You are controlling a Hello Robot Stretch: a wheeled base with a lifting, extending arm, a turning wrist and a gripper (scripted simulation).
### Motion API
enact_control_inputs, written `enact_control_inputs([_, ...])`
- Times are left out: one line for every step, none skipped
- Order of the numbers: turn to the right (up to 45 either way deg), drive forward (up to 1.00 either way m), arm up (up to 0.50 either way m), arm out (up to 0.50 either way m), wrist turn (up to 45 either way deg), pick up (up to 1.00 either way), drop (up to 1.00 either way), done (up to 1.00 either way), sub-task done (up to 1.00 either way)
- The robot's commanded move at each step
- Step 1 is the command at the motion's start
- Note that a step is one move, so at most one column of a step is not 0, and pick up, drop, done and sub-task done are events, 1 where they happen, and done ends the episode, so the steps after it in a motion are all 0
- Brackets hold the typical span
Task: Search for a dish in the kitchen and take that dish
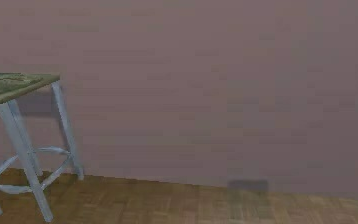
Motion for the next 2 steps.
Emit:
enact_control_inputs([6.0,0.0,0.0,0.0,0.0,0.0,0.0,0.0,0.0])
enact_control_inputs([0.0,0.1,0.0,0.0,0.0,0.0,0.0,0.0,0.0])
